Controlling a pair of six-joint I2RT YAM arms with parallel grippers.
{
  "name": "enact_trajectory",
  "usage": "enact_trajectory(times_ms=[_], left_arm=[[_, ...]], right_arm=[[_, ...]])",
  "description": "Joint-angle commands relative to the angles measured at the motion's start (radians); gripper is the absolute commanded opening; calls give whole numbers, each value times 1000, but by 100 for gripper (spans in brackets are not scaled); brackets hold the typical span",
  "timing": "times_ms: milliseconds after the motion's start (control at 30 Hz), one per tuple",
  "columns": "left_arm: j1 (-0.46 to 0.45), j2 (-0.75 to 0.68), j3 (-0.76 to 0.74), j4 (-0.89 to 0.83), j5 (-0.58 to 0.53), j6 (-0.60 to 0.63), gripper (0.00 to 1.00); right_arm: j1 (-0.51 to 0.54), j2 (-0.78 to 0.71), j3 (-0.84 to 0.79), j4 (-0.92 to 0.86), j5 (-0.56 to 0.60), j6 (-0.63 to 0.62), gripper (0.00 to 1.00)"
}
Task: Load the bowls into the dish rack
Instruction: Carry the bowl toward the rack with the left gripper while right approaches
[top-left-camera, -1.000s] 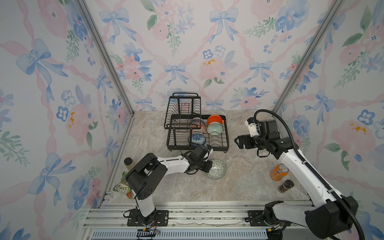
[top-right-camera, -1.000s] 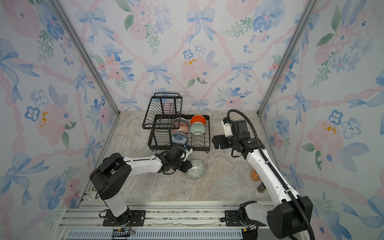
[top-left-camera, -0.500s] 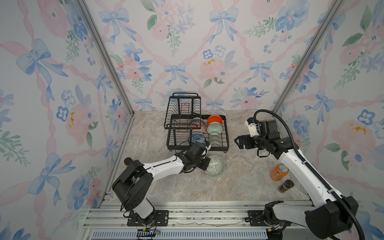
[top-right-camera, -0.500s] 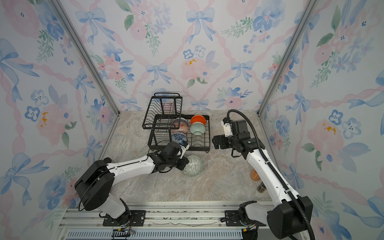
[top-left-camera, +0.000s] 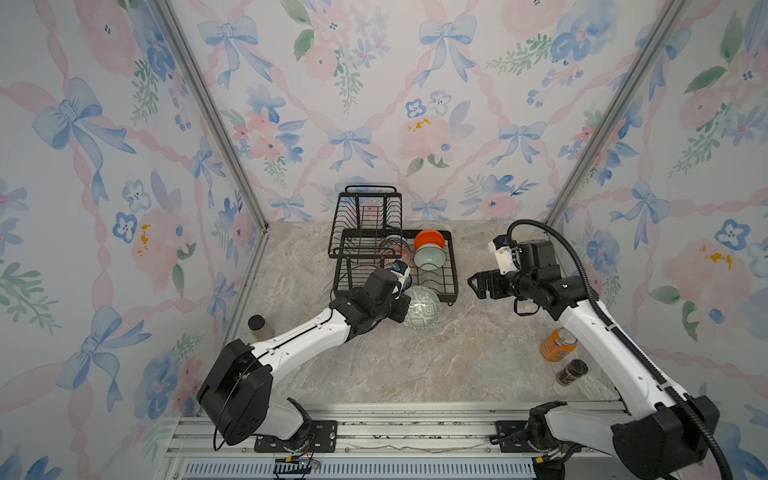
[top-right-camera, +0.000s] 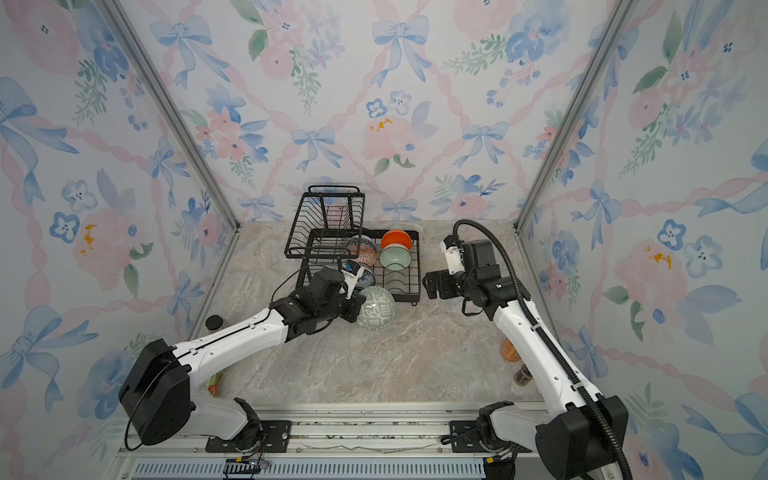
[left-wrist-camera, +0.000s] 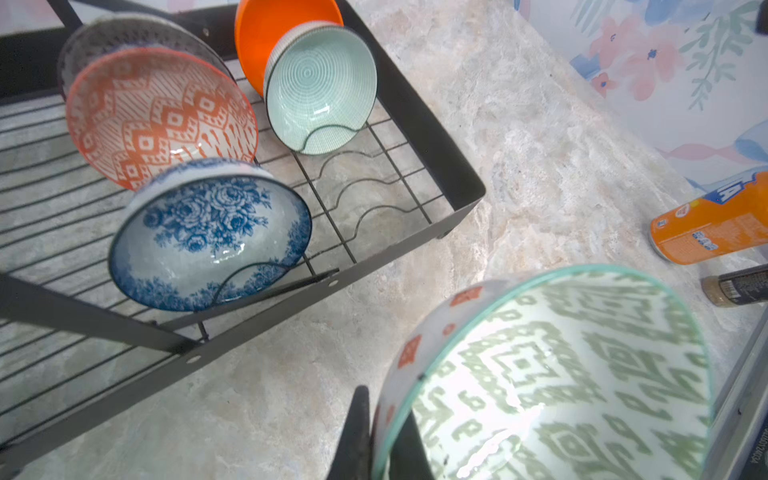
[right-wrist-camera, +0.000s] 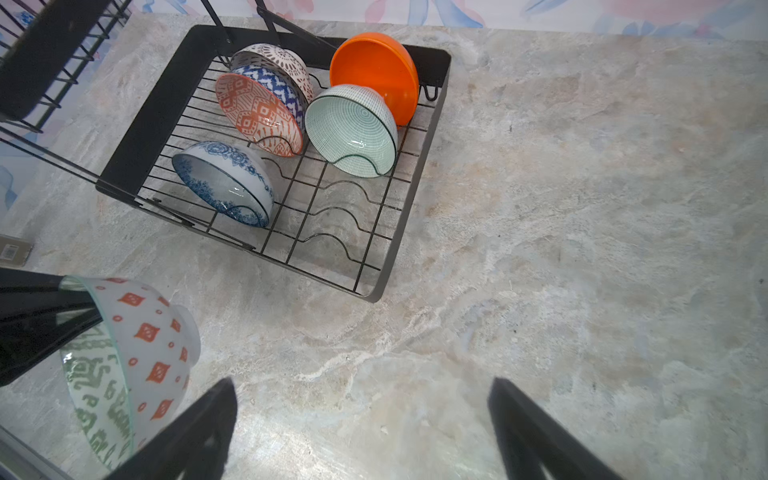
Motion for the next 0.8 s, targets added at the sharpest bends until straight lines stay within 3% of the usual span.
enact_trajectory(times_ms=[0,767], left_arm=[[11,-38,61,23,-12,43,0],[31,-4,189,56,-56,98,0]], right_arm=[[23,-27,9,-1,-24,-15,97],[190,24,126,48,-36,39,97]])
